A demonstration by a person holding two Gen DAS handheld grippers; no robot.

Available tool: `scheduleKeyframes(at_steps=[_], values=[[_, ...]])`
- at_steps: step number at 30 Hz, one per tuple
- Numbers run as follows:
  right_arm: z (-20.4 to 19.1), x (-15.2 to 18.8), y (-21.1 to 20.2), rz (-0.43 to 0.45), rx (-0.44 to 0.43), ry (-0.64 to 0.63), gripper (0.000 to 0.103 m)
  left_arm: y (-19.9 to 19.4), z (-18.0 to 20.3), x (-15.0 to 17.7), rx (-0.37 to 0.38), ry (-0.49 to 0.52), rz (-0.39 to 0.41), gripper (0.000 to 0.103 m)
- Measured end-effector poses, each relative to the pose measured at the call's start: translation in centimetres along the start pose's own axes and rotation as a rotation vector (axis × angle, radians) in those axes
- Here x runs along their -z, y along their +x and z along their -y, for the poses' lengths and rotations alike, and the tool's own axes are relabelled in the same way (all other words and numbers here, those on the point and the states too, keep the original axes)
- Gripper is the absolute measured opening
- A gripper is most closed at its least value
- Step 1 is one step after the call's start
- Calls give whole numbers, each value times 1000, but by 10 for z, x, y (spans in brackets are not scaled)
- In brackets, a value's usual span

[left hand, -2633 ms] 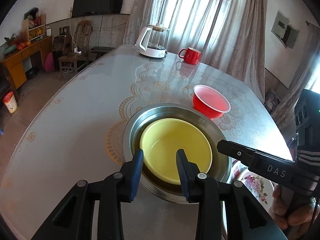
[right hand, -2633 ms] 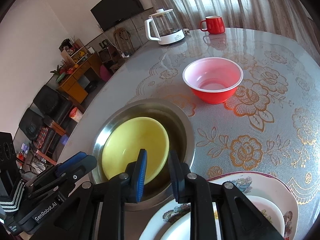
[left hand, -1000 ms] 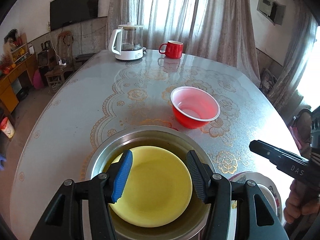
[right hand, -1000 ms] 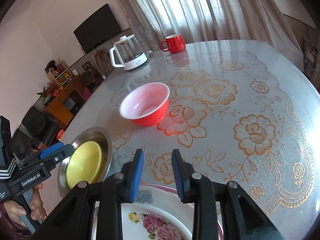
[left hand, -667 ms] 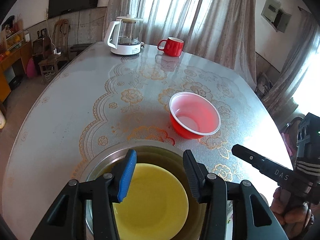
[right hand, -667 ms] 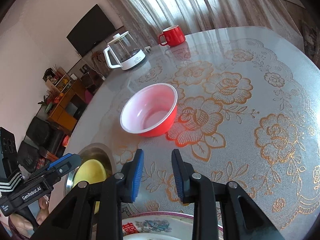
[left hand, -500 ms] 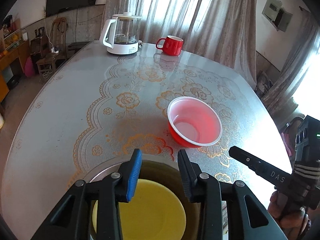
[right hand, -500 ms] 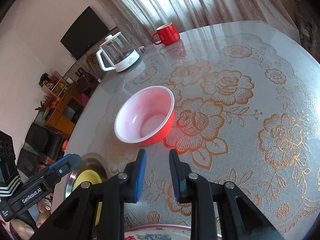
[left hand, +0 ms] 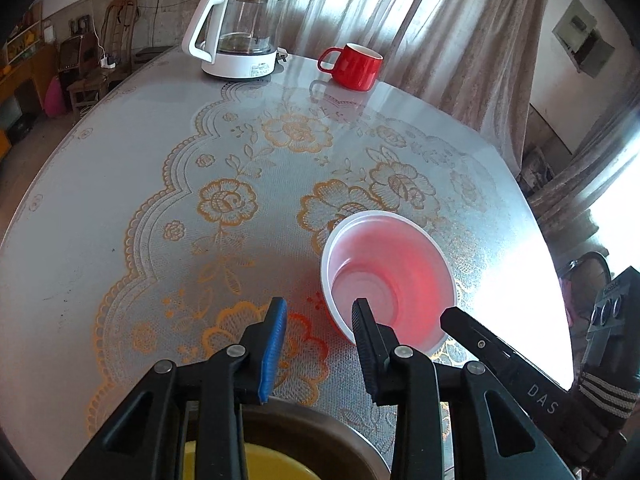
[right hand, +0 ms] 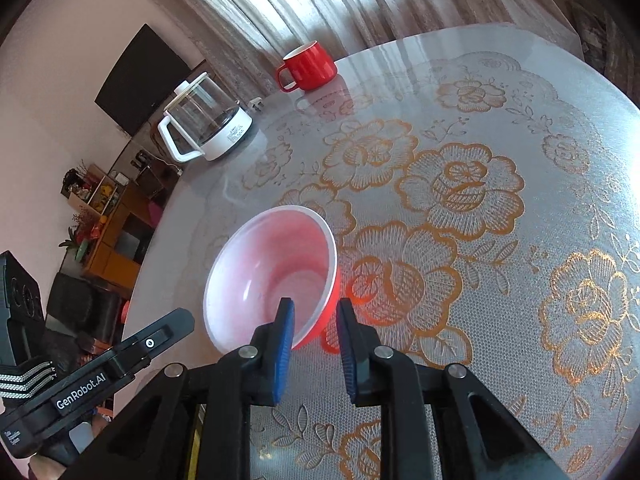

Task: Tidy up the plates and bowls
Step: 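Move the left tool to the red-and-pink bowl and grip its rim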

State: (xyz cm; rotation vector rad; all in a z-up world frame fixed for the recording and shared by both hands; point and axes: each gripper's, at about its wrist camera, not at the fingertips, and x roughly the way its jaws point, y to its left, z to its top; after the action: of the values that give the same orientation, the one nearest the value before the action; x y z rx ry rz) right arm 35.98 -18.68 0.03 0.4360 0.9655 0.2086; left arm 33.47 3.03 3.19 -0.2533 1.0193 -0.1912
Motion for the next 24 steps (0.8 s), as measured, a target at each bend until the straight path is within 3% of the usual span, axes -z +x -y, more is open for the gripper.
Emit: scheduleKeyframes(at_steps=[3, 4, 7, 24], values=[[-1, -1, 5, 0, 7, -6, 15, 9, 0, -3, -10, 7, -13, 33], [-1, -1, 6, -2, 10, -8, 13, 13, 1, -5, -8, 7, -20, 24], [-1, -1, 8, -2, 17, -15, 11, 22, 1, -6, 18, 1, -46, 10], [-7, 18, -21, 24, -30, -8, 10, -32, 4, 26, 54, 43, 40, 10]])
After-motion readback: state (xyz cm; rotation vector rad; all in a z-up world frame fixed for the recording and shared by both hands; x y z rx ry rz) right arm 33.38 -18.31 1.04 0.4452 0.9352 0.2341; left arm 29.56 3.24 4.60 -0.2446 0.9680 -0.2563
